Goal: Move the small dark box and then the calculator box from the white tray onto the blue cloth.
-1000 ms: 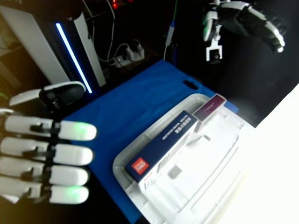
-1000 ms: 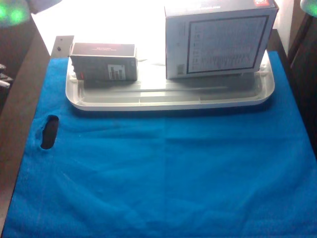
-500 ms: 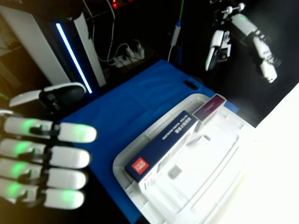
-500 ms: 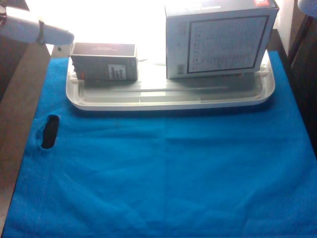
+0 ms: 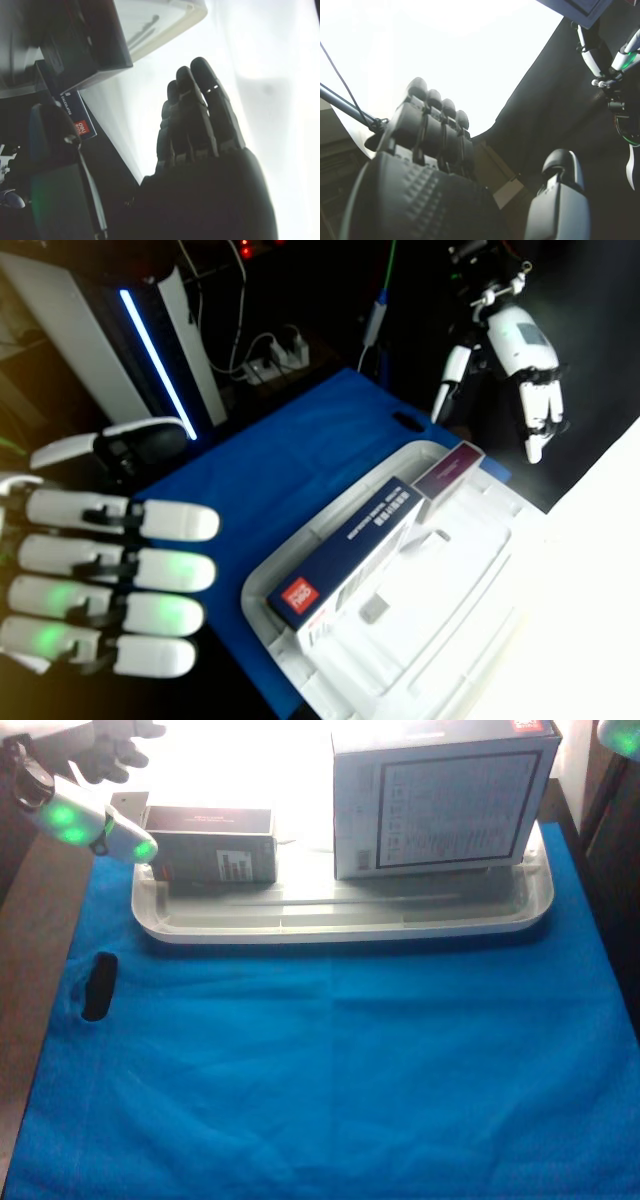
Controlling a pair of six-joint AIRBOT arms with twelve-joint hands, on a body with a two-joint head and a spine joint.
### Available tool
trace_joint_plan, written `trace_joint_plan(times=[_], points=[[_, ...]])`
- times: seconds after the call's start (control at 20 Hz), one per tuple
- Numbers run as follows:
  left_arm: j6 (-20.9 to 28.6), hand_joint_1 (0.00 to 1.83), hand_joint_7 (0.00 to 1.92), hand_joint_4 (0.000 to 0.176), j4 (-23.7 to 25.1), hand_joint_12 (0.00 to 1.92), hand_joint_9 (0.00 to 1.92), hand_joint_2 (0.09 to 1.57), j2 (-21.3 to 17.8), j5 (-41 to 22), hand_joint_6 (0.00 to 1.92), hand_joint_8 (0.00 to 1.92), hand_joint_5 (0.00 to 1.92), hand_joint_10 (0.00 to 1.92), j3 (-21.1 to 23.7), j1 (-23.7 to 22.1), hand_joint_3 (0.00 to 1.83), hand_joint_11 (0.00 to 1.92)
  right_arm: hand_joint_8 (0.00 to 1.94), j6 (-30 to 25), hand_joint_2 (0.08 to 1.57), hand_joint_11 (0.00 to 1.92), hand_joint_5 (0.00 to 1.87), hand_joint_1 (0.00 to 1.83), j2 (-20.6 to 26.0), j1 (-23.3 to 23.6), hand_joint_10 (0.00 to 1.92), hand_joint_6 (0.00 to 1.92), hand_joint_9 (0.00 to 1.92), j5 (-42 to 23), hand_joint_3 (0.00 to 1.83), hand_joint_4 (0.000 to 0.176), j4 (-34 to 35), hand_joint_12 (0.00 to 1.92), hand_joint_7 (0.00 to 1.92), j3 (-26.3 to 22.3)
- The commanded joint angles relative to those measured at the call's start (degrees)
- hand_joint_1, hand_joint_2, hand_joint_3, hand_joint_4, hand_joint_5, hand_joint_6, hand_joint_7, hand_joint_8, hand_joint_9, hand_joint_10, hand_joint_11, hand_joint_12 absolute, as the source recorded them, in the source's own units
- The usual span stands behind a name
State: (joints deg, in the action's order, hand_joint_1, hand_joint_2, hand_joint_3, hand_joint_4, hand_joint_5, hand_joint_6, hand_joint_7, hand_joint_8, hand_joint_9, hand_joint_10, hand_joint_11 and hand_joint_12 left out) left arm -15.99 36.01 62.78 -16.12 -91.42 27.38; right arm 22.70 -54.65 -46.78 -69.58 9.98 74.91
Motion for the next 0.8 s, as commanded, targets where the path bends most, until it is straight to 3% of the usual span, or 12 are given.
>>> trace_joint_plan(times=[0.0,0.25,0.35,0.4,0.45,0.55,0.65,0.75], points=[[0.5,0.83,0.48,0.000,-0.5,1.00,0.64,0.85,0.6,-3.3,0.01,0.00,0.19,0.00,-0.4,-0.8,0.00,0.28,0.01,-0.5,0.84,0.25,0.25,0.51,-0.2,0.8,0.00,0.01,0.28,-6.7,0.00,0.000,1.2,0.01,0.31,0.3],[0.6,0.85,0.47,0.000,-0.6,0.85,0.61,0.83,2.0,-2.8,0.02,0.00,0.28,0.00,-1.5,-0.8,0.00,0.30,0.00,-0.5,0.83,0.19,0.26,0.52,-0.4,0.8,0.00,0.01,0.24,-6.7,0.00,0.000,1.2,0.00,0.31,0.3],[0.6,0.81,0.47,0.037,-0.7,0.81,0.58,0.85,2.4,-2.8,0.02,0.00,0.39,0.00,-1.7,-0.6,0.00,0.27,0.00,-0.5,0.84,0.18,0.26,0.51,-0.4,0.8,0.00,0.00,0.22,-6.7,0.00,0.000,1.2,0.00,0.28,0.3],[0.6,0.81,0.47,0.044,-1.0,0.80,0.57,0.85,2.7,-2.8,0.01,0.00,0.41,0.00,-2.0,-0.3,0.00,0.25,0.00,-0.5,0.84,0.17,0.25,0.51,-0.4,0.8,0.00,0.00,0.20,-6.7,0.00,0.000,1.2,0.00,0.27,0.3],[0.6,0.78,0.48,0.044,-1.3,0.84,0.62,0.86,3.1,-2.7,0.00,0.00,0.39,0.01,-2.3,0.0,0.00,0.24,0.00,-0.5,0.85,0.18,0.24,0.51,-0.4,0.8,0.00,0.00,0.20,-6.8,0.01,0.000,1.1,0.00,0.25,0.3],[0.6,0.88,0.62,0.007,-1.7,1.03,0.76,0.81,3.9,-2.6,0.00,0.01,0.42,0.04,-2.9,0.7,0.00,0.27,0.00,-0.5,0.87,0.19,0.24,0.53,-0.4,0.8,0.01,0.00,0.21,-6.8,0.01,0.000,1.0,0.01,0.25,0.2],[0.6,0.90,0.66,0.000,-2.3,1.20,0.77,0.81,4.6,-2.8,0.00,0.00,0.43,0.02,-3.3,1.3,0.00,0.25,0.00,-0.5,0.86,0.19,0.24,0.52,-0.4,0.8,0.00,0.00,0.21,-6.8,0.01,0.000,0.8,0.01,0.25,0.2],[0.6,0.90,0.64,0.000,-2.3,1.21,0.75,0.80,5.2,-2.9,0.00,0.00,0.38,0.01,-3.5,1.5,0.00,0.24,0.00,-0.5,0.87,0.20,0.23,0.52,-0.4,0.9,0.00,0.00,0.21,-6.8,0.01,0.000,0.8,0.01,0.23,0.1]])
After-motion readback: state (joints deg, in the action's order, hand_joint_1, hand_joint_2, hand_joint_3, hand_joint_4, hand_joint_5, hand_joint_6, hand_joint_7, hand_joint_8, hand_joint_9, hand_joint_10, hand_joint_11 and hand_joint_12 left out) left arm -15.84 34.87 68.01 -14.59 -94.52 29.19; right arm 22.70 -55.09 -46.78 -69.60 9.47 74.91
